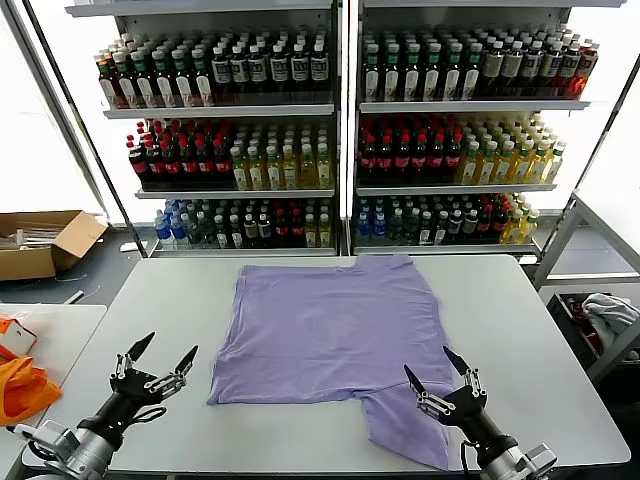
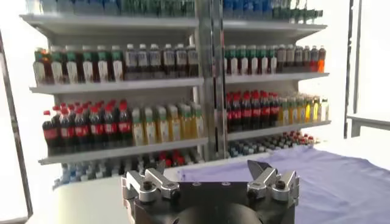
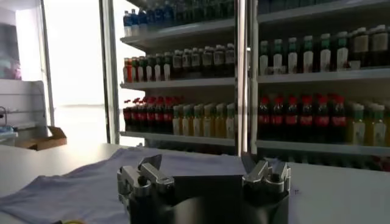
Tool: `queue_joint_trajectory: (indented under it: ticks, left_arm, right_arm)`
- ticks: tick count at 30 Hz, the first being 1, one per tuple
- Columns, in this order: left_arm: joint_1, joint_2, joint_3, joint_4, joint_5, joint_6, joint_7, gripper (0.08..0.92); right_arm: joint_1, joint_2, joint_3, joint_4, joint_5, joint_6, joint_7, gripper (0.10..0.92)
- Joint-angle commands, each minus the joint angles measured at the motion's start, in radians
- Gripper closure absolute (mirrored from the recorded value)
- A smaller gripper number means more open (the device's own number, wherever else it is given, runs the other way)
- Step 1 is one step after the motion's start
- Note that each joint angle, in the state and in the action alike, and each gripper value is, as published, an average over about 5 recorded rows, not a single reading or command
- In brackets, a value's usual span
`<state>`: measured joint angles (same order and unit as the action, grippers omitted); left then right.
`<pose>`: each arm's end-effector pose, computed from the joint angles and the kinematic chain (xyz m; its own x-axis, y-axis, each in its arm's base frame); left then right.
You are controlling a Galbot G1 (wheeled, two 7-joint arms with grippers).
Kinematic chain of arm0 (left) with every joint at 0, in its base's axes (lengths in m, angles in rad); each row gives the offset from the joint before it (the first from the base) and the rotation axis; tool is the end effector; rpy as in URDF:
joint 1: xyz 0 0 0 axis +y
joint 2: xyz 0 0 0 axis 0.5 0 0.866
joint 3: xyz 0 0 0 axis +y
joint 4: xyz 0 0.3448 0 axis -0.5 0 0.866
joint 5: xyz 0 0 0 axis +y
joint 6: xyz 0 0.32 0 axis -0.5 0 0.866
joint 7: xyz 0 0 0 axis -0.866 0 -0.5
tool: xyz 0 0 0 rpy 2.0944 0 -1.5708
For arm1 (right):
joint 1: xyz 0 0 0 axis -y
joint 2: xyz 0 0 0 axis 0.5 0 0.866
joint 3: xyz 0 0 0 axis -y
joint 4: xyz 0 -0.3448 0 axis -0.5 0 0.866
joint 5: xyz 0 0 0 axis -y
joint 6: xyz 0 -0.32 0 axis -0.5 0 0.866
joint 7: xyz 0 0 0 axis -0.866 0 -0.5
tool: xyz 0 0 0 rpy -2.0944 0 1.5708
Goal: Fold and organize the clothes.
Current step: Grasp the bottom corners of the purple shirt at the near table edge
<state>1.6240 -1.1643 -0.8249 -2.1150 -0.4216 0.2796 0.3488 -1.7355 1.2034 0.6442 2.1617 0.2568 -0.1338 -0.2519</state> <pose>0.1469 0.1455 -0.2536 -0.9220 0.2945 0.2512 0.3020 0.9533 -0.0090 0.1123 -0.0897 -0.2787 -0.9103 -0.3341 0.2444 -0.3546 0.9340 -0.0442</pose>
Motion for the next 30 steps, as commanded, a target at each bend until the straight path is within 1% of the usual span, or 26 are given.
queue_joint_trajectory:
  ticks: [1,5,8,11,23,30]
  left_arm:
    - [0.052,0.128,0.085,-0.011,-0.056,0.131,-0.129,0.177]
    - [0.043,0.144,0.112,-0.024,-0.127,0.211,-0.178,0.177]
    - [0.031,0.136,0.133,-0.027,-0.137,0.267,-0.205,0.177]
    - [0.021,0.126,0.157,-0.019,-0.133,0.297,-0.229,0.177]
    - [0.006,0.099,0.207,0.008,-0.128,0.298,-0.253,0.177]
    - [-0.029,0.101,0.223,0.056,-0.177,0.296,-0.287,0.177]
  right_arm:
    - [-0.125,-0.054,-0.016,0.137,-0.062,-0.276,0.167,0.203]
    - [-0.137,-0.037,-0.018,0.159,-0.054,-0.344,0.183,0.203]
    - [-0.138,-0.007,-0.013,0.168,-0.054,-0.387,0.193,0.203]
    - [-0.153,0.03,-0.003,0.18,-0.06,-0.41,0.188,0.203]
    - [-0.197,0.211,0.029,0.164,-0.144,-0.422,0.117,0.203]
    - [-0.204,0.261,0.008,0.166,-0.194,-0.418,0.084,0.203]
